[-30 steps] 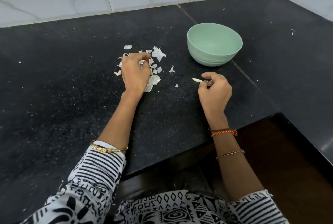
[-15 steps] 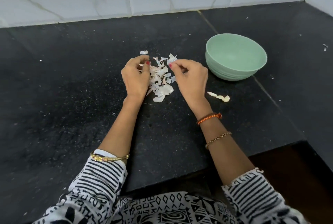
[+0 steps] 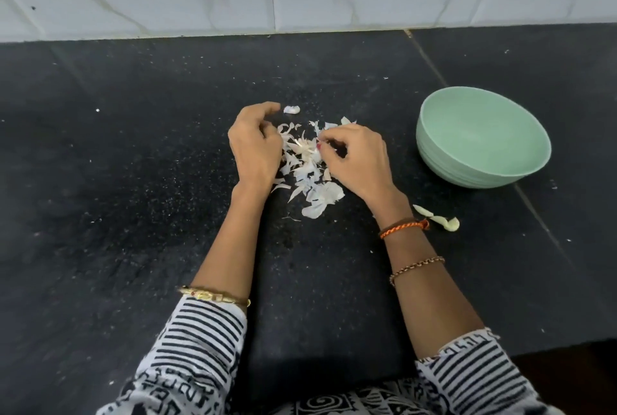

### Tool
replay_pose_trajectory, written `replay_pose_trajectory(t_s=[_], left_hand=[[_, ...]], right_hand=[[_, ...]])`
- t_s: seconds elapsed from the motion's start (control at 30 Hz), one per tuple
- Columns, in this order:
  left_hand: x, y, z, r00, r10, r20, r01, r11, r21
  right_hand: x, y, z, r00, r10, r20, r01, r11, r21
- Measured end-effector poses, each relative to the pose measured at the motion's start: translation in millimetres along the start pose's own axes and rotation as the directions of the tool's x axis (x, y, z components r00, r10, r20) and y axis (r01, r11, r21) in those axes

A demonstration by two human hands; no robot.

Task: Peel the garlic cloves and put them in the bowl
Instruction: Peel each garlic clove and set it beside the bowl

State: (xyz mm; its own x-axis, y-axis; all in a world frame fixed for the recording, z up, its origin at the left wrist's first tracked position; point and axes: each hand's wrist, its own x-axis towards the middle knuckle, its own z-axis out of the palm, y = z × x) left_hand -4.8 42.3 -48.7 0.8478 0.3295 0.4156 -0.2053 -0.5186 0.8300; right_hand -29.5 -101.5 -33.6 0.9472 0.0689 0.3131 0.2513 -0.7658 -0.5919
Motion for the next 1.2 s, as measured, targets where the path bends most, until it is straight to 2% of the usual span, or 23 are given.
replay_pose_trajectory(t_s=[0.13, 0.23, 0.4, 0.5, 0.63, 0.7, 0.8, 1.0, 1.13, 1.2], left_hand=[[2, 3, 0, 0.997, -0.080, 0.013, 0.080, 0.997, 0.007], [3, 7, 0, 0.997, -0.072, 0.042, 0.072, 0.997, 0.003], [4, 7, -1, 0.992, -0.077, 0.098, 0.074, 0.997, 0.032], [6, 4, -2, 0.986, -0.114, 0.119, 0.109, 0.993, 0.049], [11, 2, -4, 0.982, -0.142, 0.122, 0.136, 0.989, 0.051], [12, 0, -6, 0.980, -0.159, 0.117, 0.155, 0.987, 0.044], [13, -1, -6, 0.977, -0.171, 0.125, 0.171, 0.985, 0.013], [13, -1, -5, 0.981, -0.119, 0.154, 0.130, 0.990, -0.061], [10, 5, -5, 0.975, -0.055, 0.215, 0.083, 0.989, -0.121], [9, 8, -3, 0.960, -0.069, 0.270, 0.118, 0.978, -0.172]], right_hand=[[10, -9, 2, 0.991, -0.006, -0.137, 0.012, 0.999, 0.044], [23, -10, 3, 0.999, 0.007, -0.037, -0.007, 1.000, 0.019], [25, -9, 12, 0.977, -0.021, 0.214, 0.066, 0.976, -0.208], [23, -7, 16, 0.977, 0.000, 0.215, 0.044, 0.979, -0.199], [27, -4, 18, 0.978, 0.023, 0.205, -0.001, 0.995, -0.104], [28, -1, 20, 0.984, 0.030, 0.177, -0.022, 0.999, -0.048], [28, 3, 25, 0.998, 0.025, 0.062, -0.025, 1.000, -0.010], [30, 1, 29, 0.988, 0.000, -0.157, 0.026, 0.987, 0.161], [30, -2, 28, 0.986, 0.070, -0.151, -0.027, 0.962, 0.270], [29, -2, 27, 0.982, 0.113, -0.152, -0.057, 0.942, 0.331]])
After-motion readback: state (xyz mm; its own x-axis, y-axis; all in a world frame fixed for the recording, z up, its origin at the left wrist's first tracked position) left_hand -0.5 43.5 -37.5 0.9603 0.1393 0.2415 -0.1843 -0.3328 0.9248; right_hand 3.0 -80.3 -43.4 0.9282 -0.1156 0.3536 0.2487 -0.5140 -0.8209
